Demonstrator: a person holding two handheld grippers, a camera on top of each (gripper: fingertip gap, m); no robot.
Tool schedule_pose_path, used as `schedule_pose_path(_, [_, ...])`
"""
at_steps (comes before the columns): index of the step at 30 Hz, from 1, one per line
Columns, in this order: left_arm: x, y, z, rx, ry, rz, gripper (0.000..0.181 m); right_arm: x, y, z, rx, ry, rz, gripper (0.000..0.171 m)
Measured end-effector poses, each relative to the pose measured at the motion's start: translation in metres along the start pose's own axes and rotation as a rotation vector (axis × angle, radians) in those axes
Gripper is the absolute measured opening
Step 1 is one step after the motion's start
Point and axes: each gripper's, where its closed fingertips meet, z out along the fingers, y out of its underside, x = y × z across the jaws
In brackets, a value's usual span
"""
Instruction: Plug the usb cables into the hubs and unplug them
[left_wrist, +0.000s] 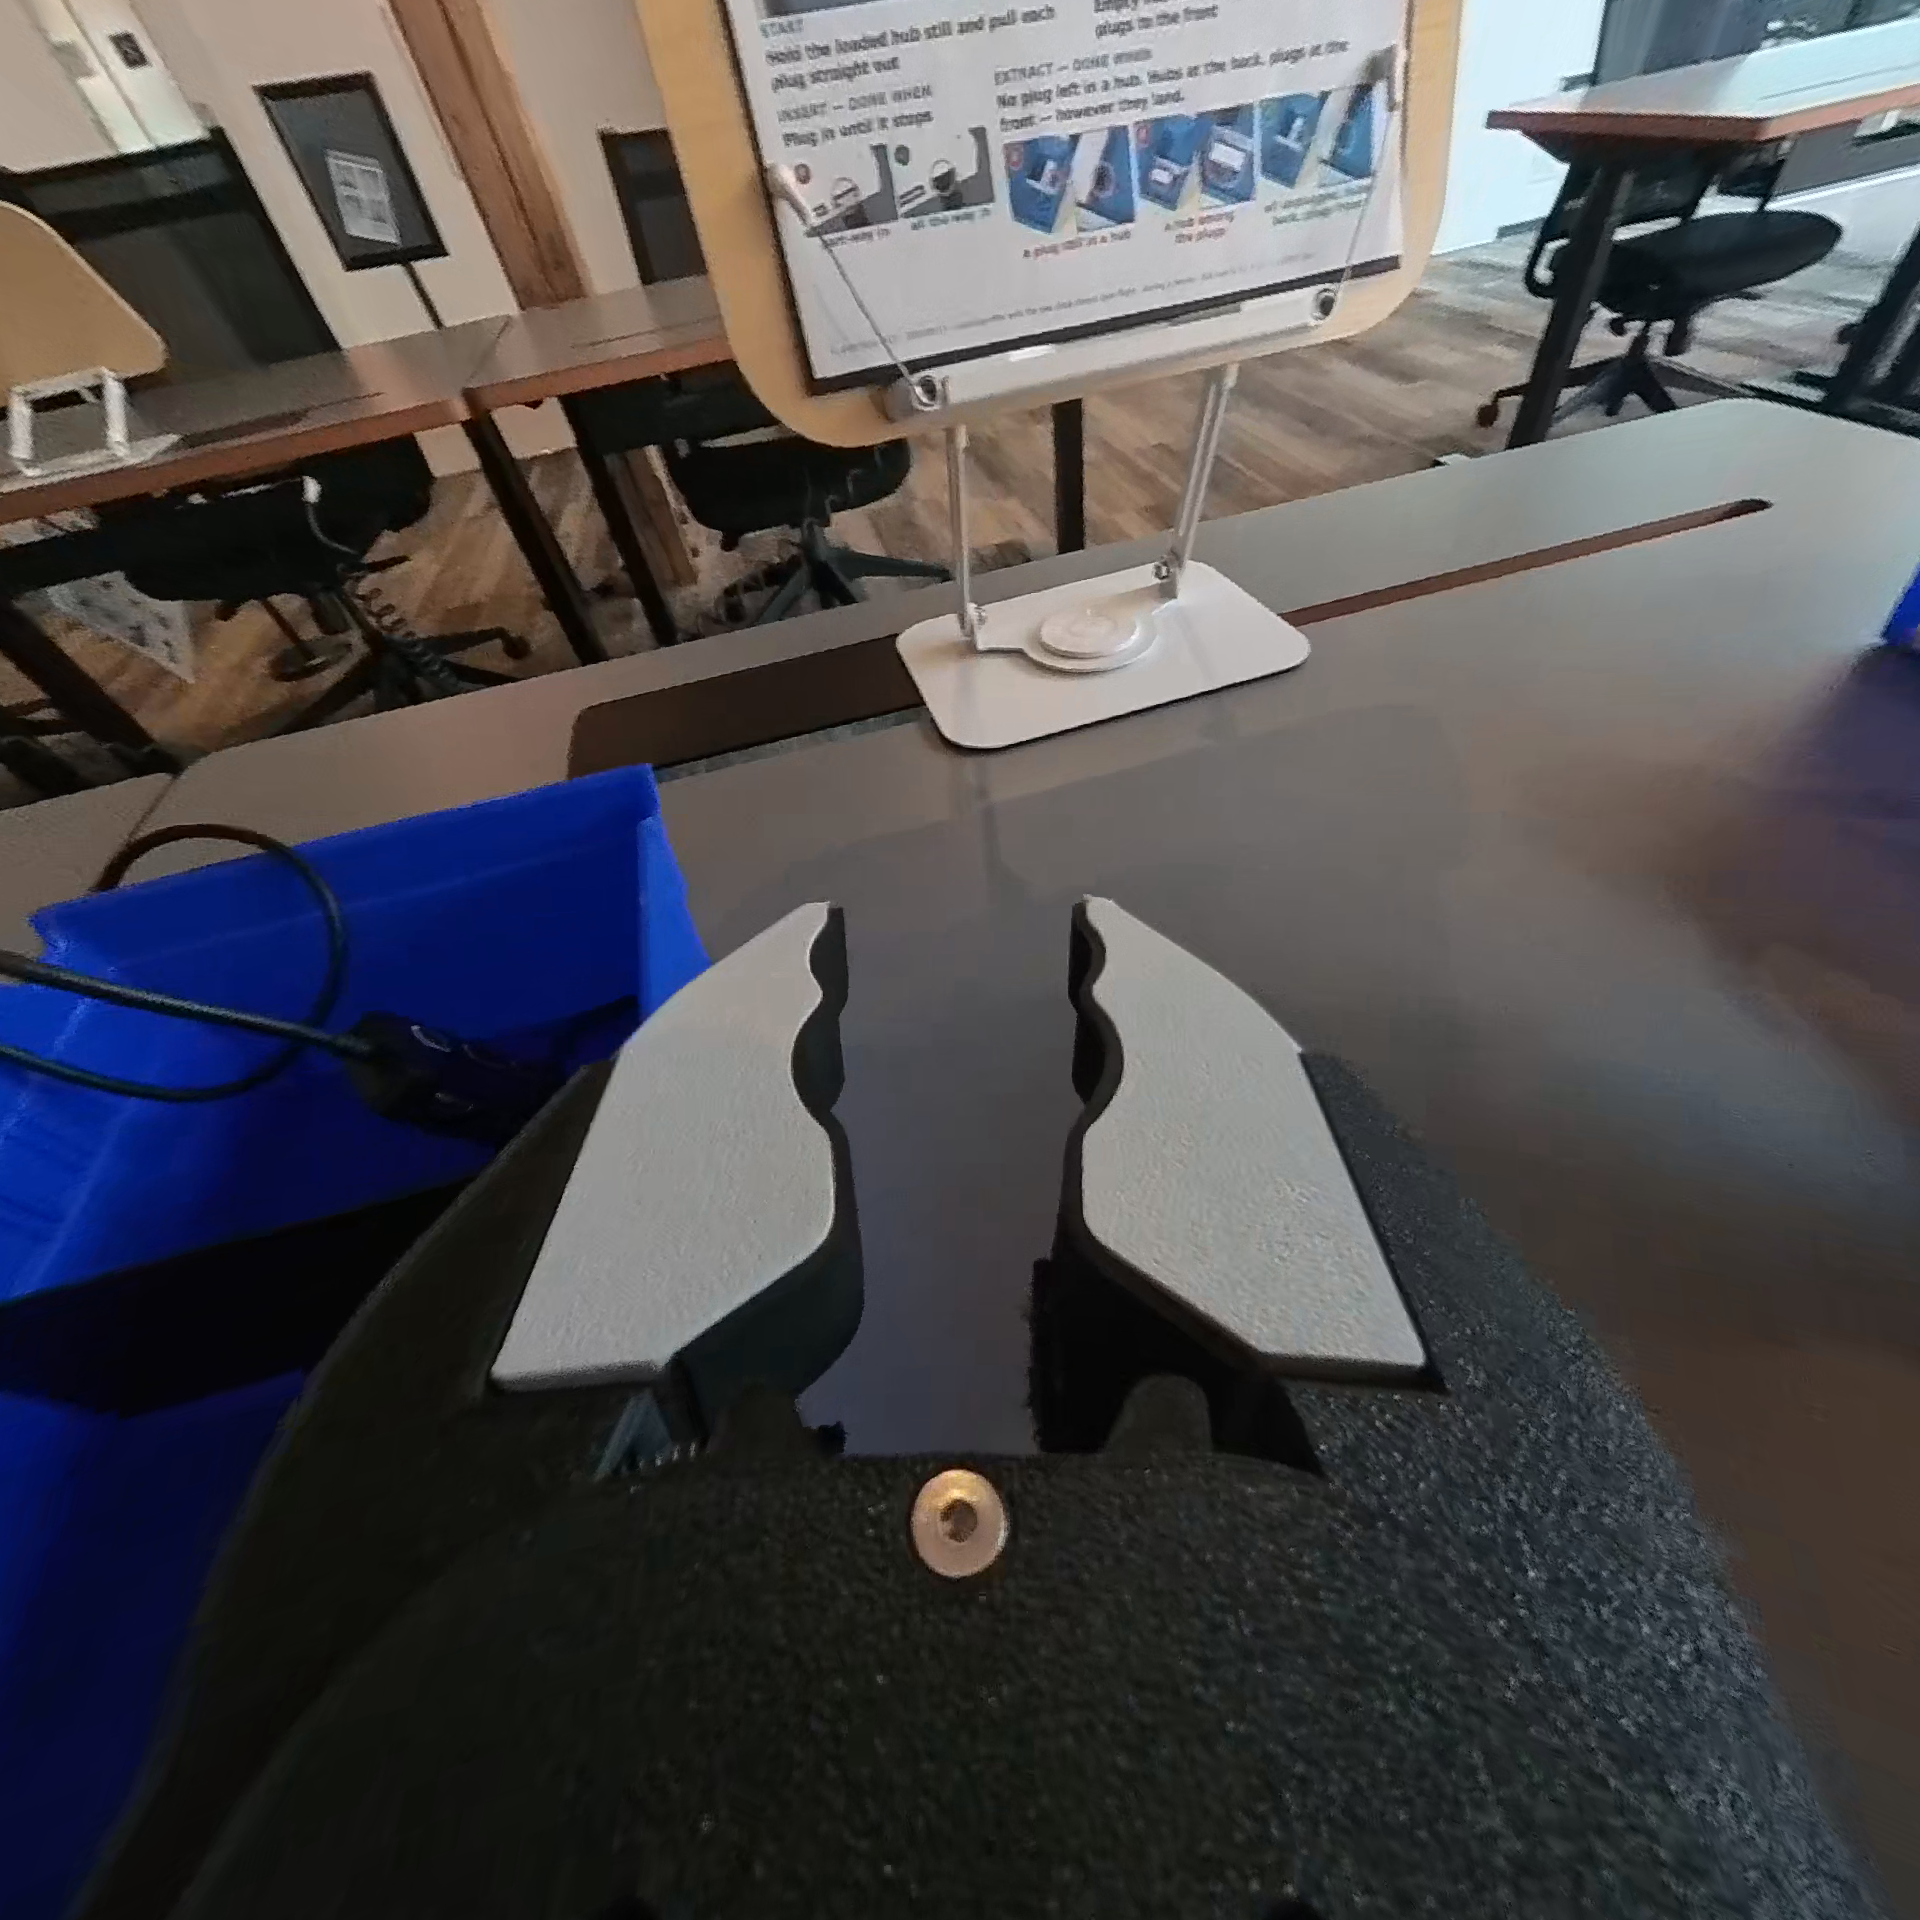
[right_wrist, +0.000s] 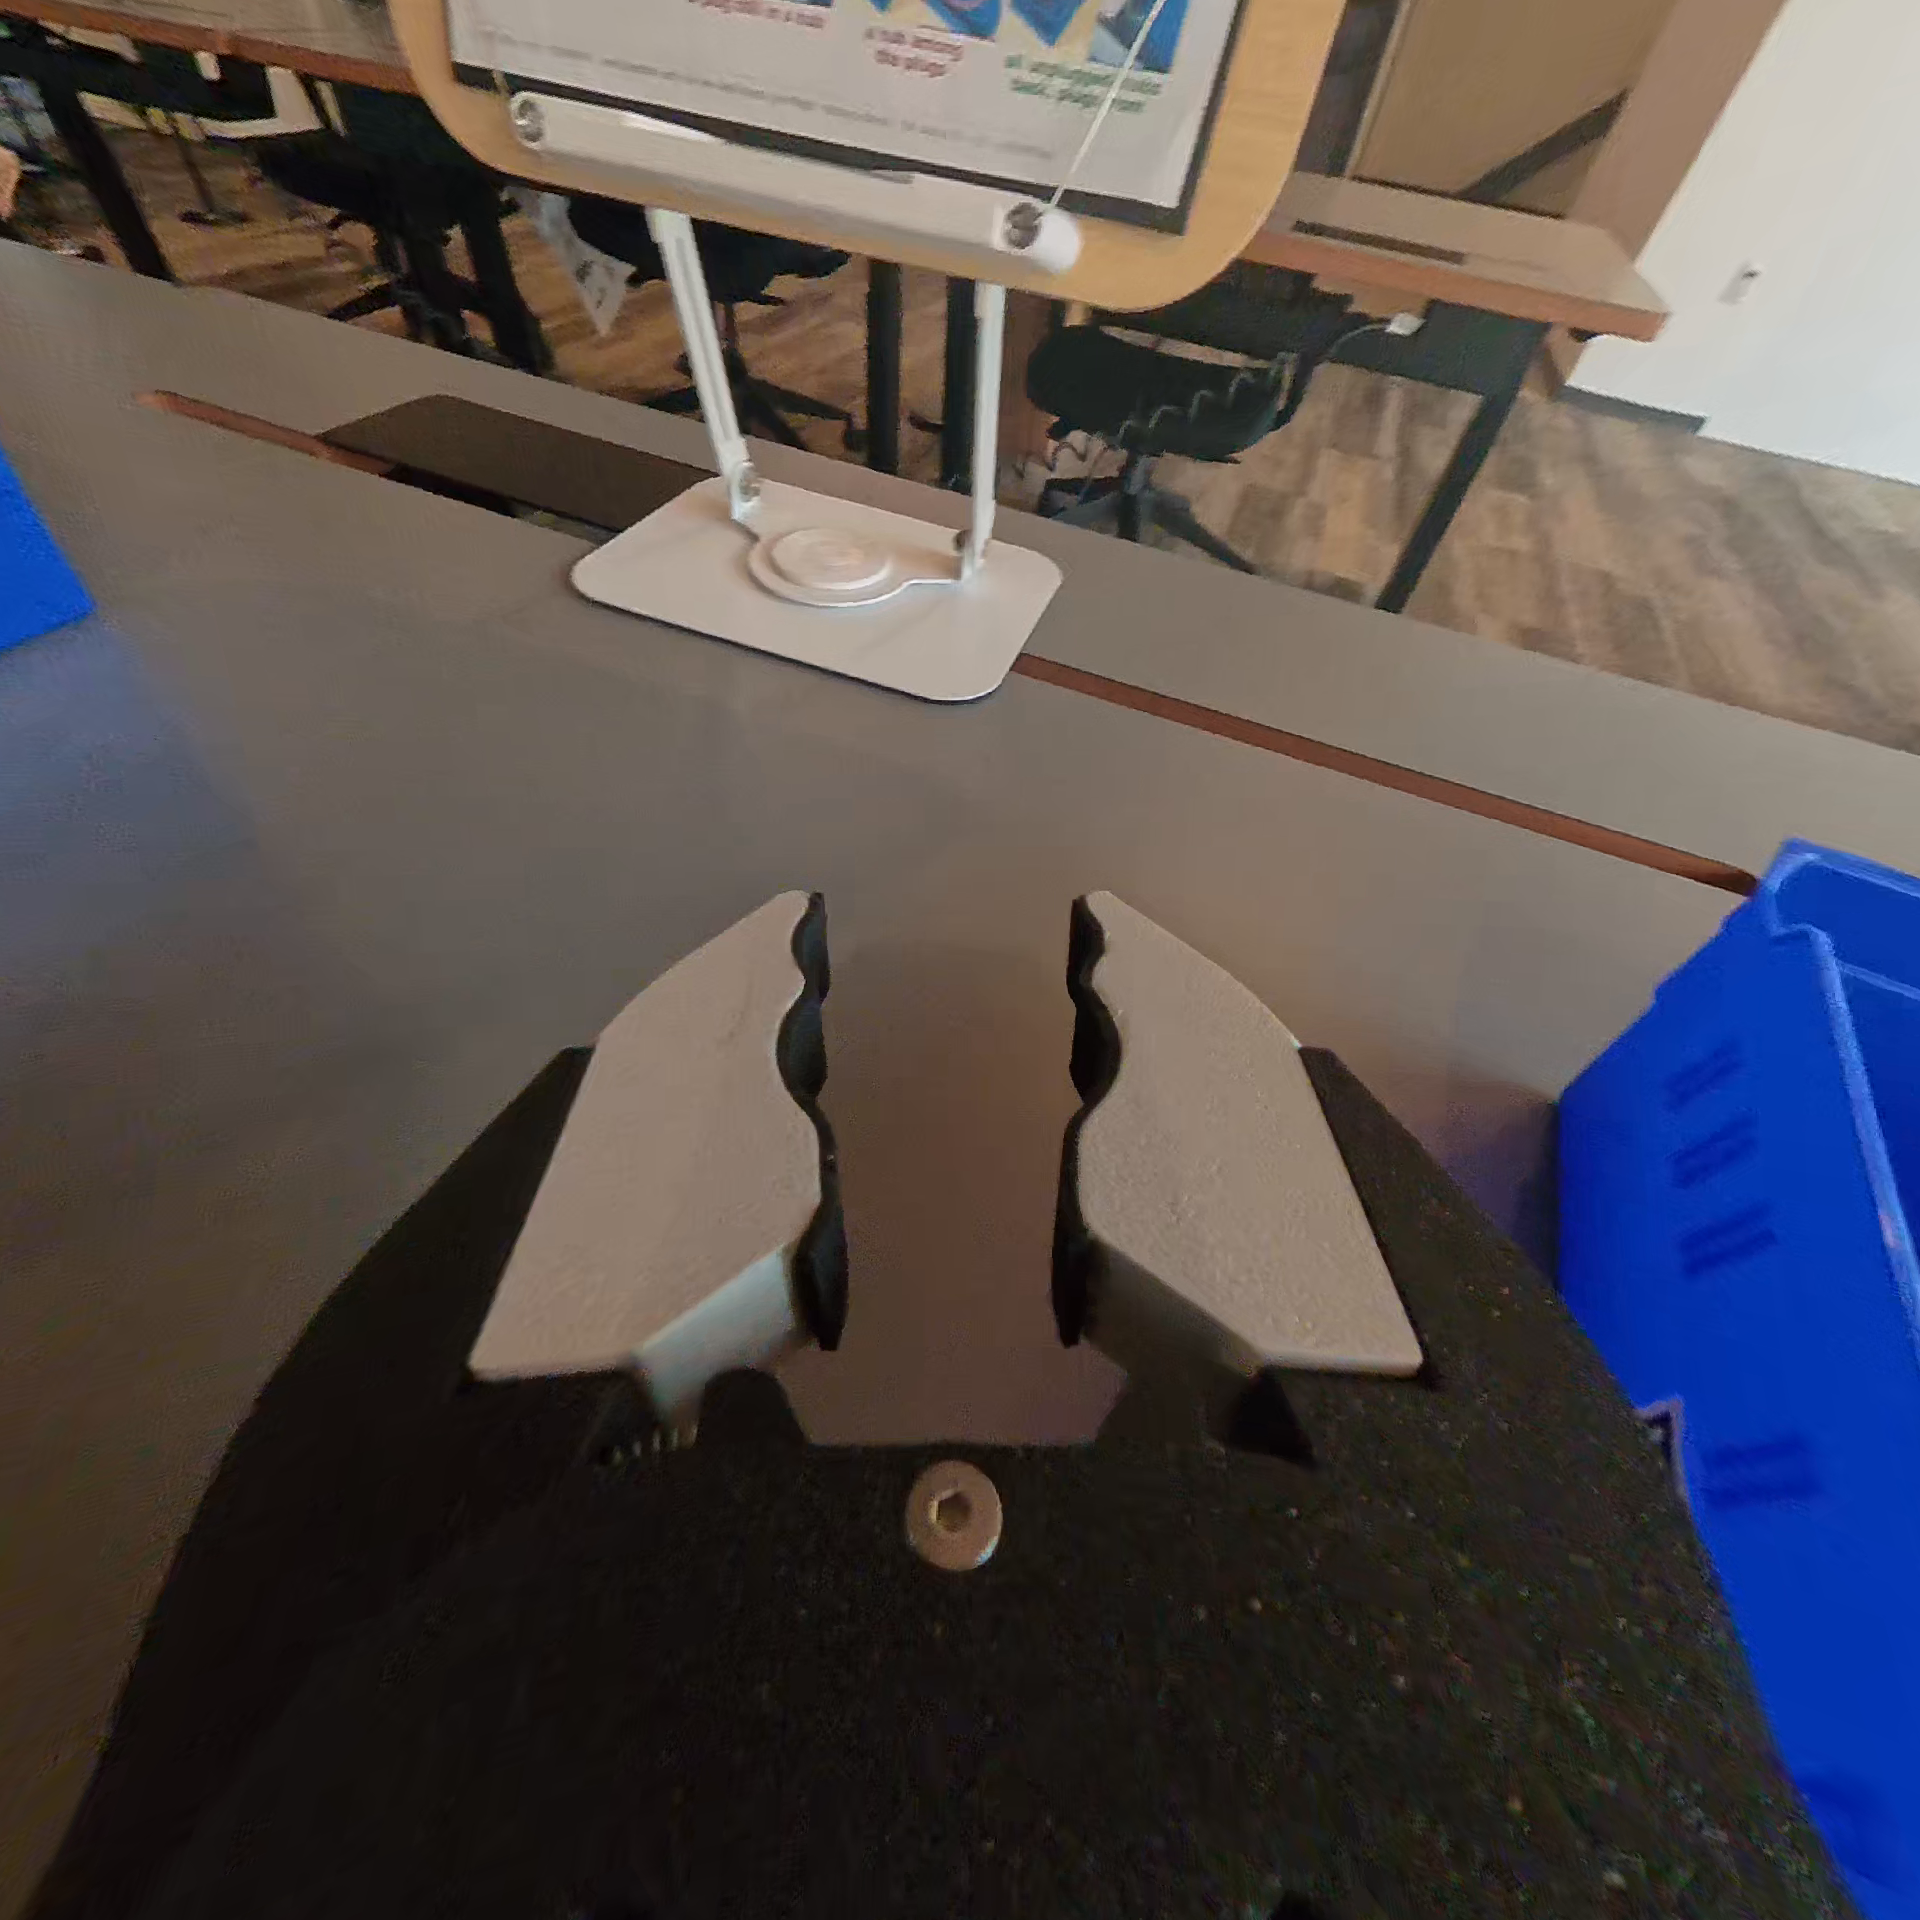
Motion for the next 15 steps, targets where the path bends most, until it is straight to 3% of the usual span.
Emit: schedule_pose_path(15, [-0.040,-0.001,-0.017,0.043,-0.102,-0.059,0.010,0.010,0.000,-0.002,0.027,0.054,0.013,0.029])
